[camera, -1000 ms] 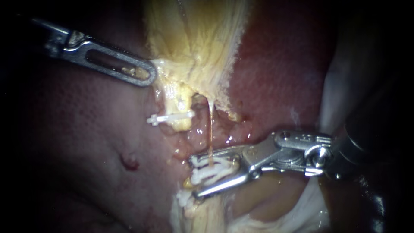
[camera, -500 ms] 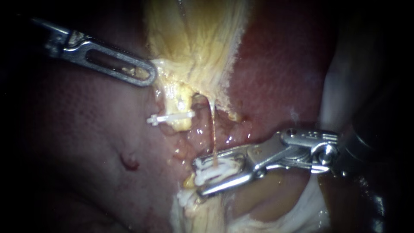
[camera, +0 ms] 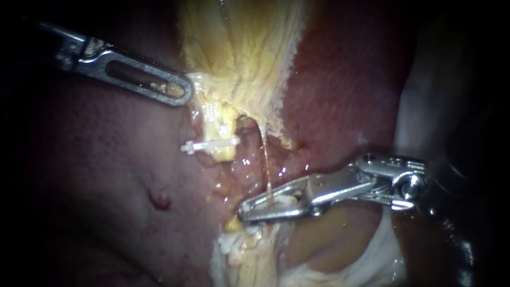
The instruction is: Clipping second clip right tube
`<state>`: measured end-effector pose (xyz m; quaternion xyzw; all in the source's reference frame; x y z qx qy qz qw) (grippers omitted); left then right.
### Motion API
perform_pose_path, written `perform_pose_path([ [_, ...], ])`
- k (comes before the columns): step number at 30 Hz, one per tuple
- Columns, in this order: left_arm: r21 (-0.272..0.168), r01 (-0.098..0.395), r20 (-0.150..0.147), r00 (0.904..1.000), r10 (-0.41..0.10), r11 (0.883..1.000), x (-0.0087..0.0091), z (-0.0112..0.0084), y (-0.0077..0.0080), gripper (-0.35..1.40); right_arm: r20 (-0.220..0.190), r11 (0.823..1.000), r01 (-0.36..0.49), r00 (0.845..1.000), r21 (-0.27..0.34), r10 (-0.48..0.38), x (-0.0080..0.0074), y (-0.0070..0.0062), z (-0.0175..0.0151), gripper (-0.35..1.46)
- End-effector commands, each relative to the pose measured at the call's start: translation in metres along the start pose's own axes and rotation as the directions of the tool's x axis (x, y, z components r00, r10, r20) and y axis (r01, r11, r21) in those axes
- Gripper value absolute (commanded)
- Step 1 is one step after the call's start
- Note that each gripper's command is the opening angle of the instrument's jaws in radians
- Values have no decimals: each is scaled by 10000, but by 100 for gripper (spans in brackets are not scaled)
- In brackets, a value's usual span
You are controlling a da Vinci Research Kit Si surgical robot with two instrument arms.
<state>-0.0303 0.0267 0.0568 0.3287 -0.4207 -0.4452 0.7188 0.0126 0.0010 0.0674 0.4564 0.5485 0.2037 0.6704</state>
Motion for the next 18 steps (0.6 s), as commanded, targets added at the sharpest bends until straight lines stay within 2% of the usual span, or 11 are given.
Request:
perform_pose_path([
  [1,-1,2,0,10000,-2,10000,0,0,0,-35,35,9999,-97,9999,62,97,0,-1,0,-35],
  [6,-1,1,0,10000,-1,10000,0,0,0,-35,229,10000,-98,9997,-17,98,-1,-3,1,-35],
  [18,0,1,0,10000,-1,10000,0,0,1,-35,274,9999,-142,9995,-18,142,-4,0,1,-35],
])
